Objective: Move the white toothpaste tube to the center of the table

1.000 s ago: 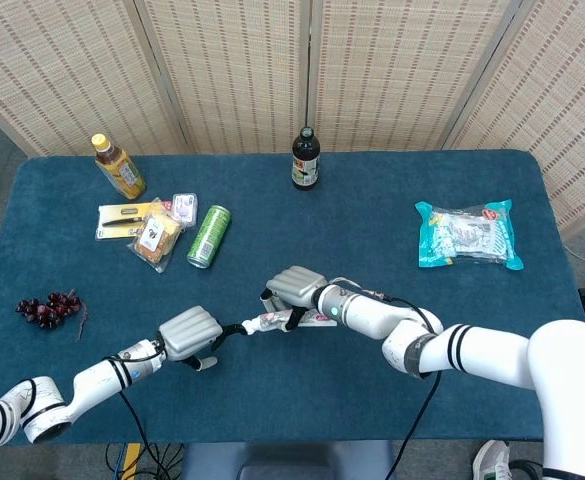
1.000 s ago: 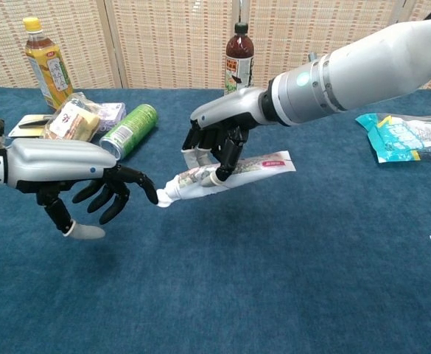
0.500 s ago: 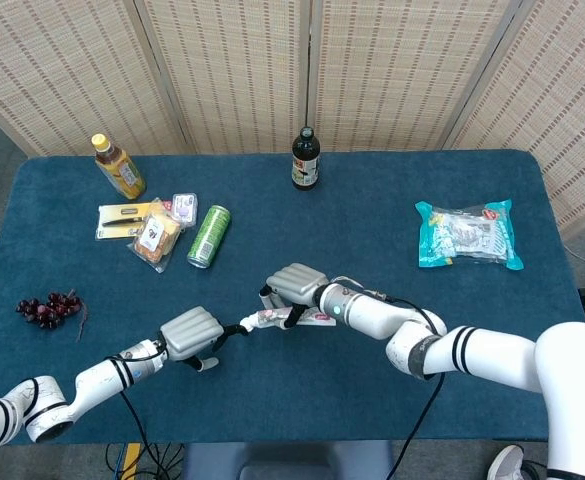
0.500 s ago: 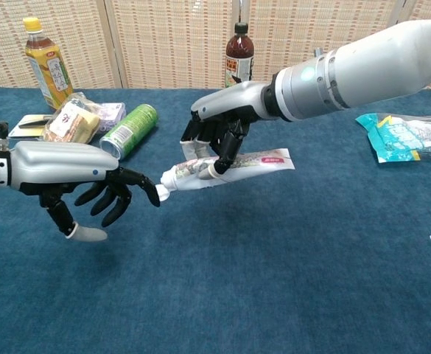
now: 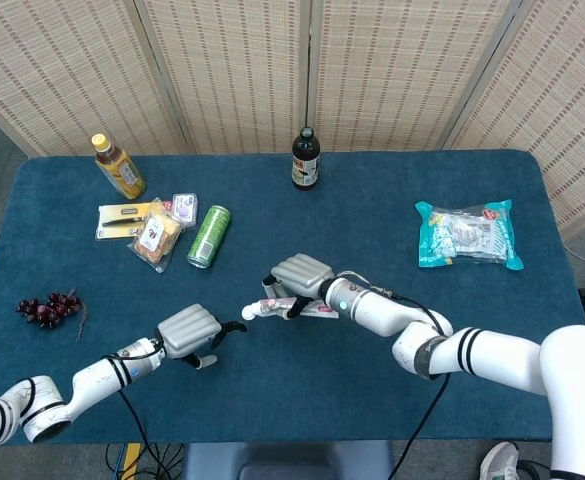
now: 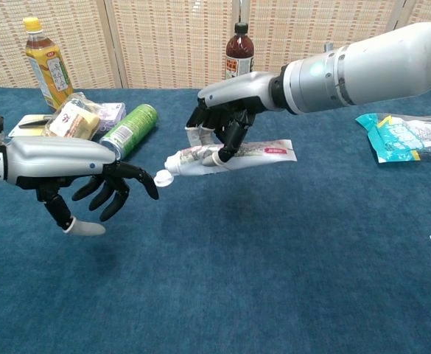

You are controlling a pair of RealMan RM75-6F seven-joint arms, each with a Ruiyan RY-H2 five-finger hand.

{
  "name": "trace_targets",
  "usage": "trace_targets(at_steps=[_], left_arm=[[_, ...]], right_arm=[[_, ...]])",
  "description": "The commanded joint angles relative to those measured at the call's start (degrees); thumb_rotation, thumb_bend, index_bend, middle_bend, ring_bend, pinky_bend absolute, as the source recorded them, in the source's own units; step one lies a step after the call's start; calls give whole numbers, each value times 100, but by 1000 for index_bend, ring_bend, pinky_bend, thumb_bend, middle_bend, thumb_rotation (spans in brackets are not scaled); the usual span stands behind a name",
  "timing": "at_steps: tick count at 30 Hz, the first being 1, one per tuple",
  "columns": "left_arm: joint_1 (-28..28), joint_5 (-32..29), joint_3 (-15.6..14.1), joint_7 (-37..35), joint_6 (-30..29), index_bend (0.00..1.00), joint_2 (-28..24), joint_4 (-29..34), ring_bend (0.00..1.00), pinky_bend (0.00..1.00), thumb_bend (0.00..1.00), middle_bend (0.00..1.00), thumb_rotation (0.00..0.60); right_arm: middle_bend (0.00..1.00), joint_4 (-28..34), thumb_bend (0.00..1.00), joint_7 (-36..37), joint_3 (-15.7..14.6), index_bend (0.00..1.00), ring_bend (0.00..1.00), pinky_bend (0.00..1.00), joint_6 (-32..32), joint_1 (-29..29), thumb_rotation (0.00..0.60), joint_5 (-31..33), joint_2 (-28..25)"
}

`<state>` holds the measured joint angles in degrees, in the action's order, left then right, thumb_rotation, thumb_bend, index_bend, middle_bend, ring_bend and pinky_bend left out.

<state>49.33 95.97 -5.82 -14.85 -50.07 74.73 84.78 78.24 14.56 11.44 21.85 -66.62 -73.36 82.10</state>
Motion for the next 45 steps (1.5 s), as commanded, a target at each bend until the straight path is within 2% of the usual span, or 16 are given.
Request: trace_targets(at_steps=[1,4,7,15,19,24,32,37,40,45], left_arm=[[-68,-92,2,89,-42,191,-159,102,557,637,285,562,600],[-132,-167,-18,222,-46,191,-335,213,556,638,285,561,600],[-195,-251,-35,379,-33,191,-491,318,556,639,285,560,600],[-357,-496,-5,642,-25,191,-773,511,555,638,285,559,600],[-412,-570,39,684,-40,190,-832,549,554,638,285,559,600],[-457,-589,68,719,-37,191,-881,589,554,639,286,559,600],[-507,-606,125,757,-33,191,-909,629,555,638,285,559,600],[-569,-646,175,774,-90,190,-947,628,539,638,285,540,600],[-658,-778,230,836,-166,166,-968,594,473,633,285,488,600],[-1053,-1304,435,1219,-655,147,-940,518,344,511,285,372,600]], right_arm=[[792,-84,1000,-163,-62,950,661,460,185,71,600,89,80],[758,-140,996,-312,-99,945,632,461,353,124,600,179,193],[719,-202,877,-447,-120,902,585,461,518,172,600,266,333],[549,-408,603,-812,-144,640,454,385,640,131,600,469,621],[472,-518,511,-1065,-159,540,383,332,769,116,600,554,783],[341,-552,350,-1294,-152,329,279,270,854,119,600,729,878],[248,-524,282,-1676,-138,178,198,204,981,110,600,998,885],[173,-126,224,-1880,-143,101,132,177,1277,312,600,1189,465],[170,277,203,-2147,-225,94,122,177,1638,549,600,1343,53],[178,1153,208,-2844,-457,94,121,178,2556,1091,600,1690,-702]])
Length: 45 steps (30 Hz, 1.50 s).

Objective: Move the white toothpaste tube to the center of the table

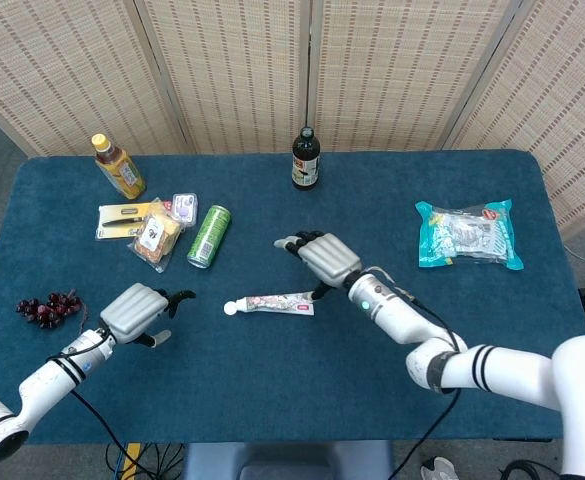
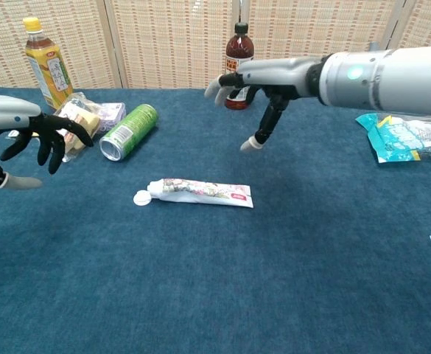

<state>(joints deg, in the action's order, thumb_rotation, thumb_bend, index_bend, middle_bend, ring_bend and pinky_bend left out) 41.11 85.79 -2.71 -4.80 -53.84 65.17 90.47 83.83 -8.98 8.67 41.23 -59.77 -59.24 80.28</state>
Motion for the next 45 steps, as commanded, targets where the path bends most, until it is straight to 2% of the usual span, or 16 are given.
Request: trace_targets(at_steps=[1,7,13,18,23,29,36,45], left_arm=[[-324,-390,167,293,-412,147,31,-69,334,491,285,357,600],[-968,-1311,335,1025,-1088,146,-44,46,279,442,285,308,600],[-1562,-1860,327,1699,-1789,143,-126,331,263,403,285,288,600],[-2028,-1962,321,2039,-2494,143,-148,532,257,390,285,278,600],[-2515,-1754,211,2239,-3169,144,-63,742,256,390,286,276,600],[-2846,-1555,131,2259,-3425,144,-48,849,255,379,285,270,600],[-2973,-1207,222,2320,-3620,144,51,846,254,376,285,270,600],[-3018,-1130,329,2346,-3440,144,41,864,250,376,285,269,600]], right_arm=[[184,742,216,-630,-229,94,121,179,808,510,600,323,-641],[232,1572,235,-1303,-533,94,157,194,2216,1351,600,355,-1303],[270,2000,235,-1426,-870,147,186,201,3116,2164,600,115,-1660],[286,2093,235,-1372,-1162,179,196,200,3905,2899,600,-273,-1735],[305,2088,235,-1226,-1373,205,207,200,4635,3636,600,-696,-1660],[311,2295,235,-1267,-1471,216,218,200,4988,4143,600,-986,-1735],[311,2519,235,-1435,-1531,216,224,200,5119,4515,600,-1253,-1884],[316,2415,235,-1425,-1460,216,240,200,5090,4868,600,-1408,-1822]])
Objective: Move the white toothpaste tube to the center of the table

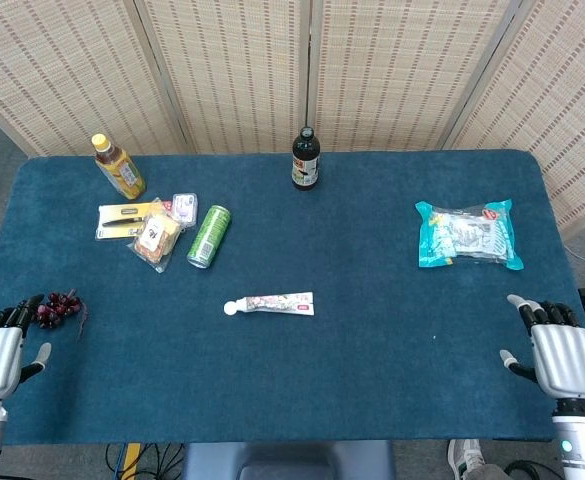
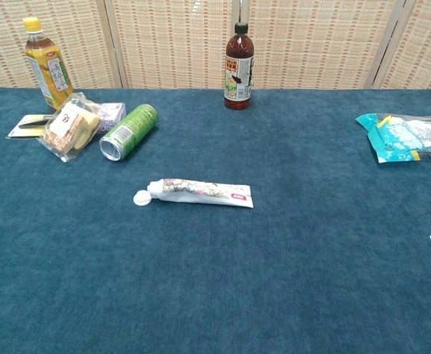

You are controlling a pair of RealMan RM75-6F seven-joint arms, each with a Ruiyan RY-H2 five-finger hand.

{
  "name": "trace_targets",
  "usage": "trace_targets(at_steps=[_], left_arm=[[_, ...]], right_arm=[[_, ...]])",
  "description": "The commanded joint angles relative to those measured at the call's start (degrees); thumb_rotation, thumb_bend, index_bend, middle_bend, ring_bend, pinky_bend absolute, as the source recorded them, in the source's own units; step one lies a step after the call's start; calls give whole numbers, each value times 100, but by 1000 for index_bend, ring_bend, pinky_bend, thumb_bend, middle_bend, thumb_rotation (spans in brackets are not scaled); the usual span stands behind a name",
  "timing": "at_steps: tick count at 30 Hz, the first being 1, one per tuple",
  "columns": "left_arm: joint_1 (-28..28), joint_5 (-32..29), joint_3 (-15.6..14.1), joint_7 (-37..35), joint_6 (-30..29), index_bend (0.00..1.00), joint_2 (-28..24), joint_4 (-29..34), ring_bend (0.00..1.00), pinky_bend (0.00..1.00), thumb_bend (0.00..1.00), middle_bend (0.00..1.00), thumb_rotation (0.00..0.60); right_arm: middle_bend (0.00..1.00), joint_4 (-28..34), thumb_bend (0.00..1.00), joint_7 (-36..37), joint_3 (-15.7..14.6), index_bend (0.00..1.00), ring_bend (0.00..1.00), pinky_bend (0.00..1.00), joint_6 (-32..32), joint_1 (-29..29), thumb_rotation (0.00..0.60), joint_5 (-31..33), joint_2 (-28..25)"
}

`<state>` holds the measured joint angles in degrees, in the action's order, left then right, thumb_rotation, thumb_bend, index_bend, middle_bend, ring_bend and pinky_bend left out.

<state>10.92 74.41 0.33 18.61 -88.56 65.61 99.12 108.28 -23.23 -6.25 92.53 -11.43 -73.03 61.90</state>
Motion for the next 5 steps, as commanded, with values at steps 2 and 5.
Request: trace_targets(at_steps=[2,5], left_arm=[[7,6,63,-2,77,144,0,-13,250,375,285,269,600],[17,-6,124,-7,155,144,10,-53,250,376,285,269,600]], right_arm=[[317,-13,235,-26,65,217,242,200,-121,47,600,-18,4],[317,5,235,-45,154,217,246,200,-212,68,600,-31,2]])
